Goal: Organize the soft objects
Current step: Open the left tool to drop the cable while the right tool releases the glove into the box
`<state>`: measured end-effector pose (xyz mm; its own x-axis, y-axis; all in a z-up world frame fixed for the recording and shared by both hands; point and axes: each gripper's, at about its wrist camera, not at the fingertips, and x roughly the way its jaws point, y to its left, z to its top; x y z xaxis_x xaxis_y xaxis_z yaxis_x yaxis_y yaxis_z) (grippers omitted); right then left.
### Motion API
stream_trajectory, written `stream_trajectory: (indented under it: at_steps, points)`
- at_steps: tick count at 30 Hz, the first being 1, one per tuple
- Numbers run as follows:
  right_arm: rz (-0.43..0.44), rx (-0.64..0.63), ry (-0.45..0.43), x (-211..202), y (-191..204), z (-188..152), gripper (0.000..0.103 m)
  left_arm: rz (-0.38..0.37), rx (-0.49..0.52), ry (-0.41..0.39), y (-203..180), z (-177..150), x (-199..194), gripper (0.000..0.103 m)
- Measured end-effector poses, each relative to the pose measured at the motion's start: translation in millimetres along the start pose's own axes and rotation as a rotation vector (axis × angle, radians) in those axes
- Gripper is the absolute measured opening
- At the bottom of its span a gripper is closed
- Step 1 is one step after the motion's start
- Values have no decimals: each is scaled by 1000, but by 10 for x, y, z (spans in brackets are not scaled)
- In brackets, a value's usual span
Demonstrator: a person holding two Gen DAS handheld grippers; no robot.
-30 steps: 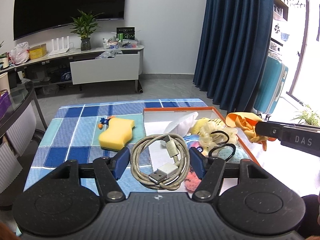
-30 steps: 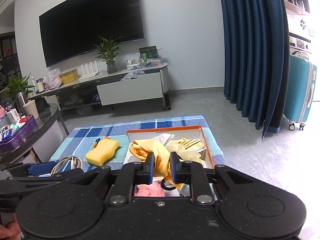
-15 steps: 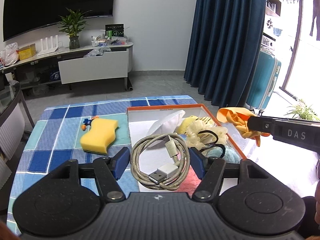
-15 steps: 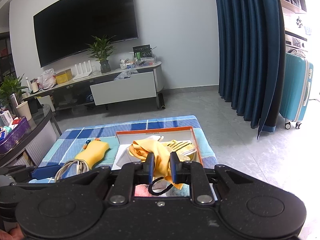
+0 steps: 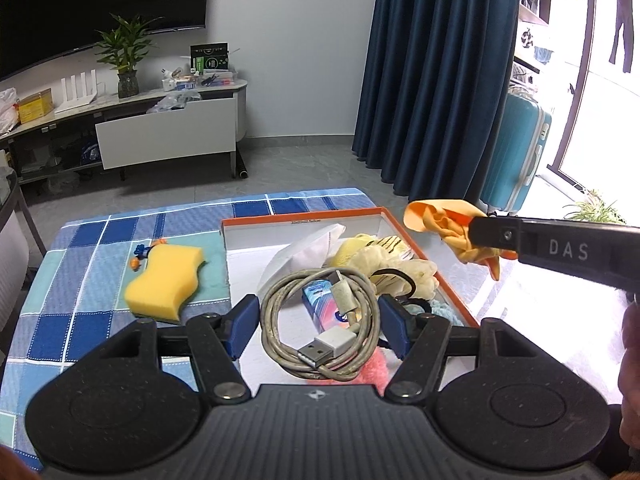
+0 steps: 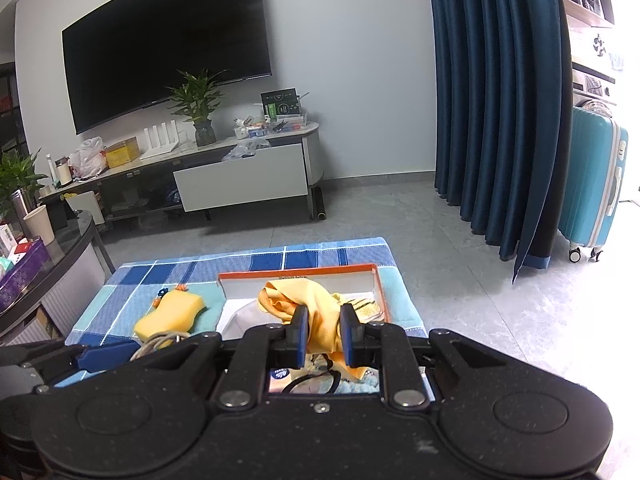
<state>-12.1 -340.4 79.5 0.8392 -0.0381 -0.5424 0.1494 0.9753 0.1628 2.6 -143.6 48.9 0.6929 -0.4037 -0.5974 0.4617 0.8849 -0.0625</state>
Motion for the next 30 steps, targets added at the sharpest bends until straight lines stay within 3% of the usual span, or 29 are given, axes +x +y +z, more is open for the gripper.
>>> stream_trajectory:
  at_steps: [30]
  points:
    - [-13, -16, 46, 552, -36, 234, 22, -52, -5, 39, -100, 159, 322, 66]
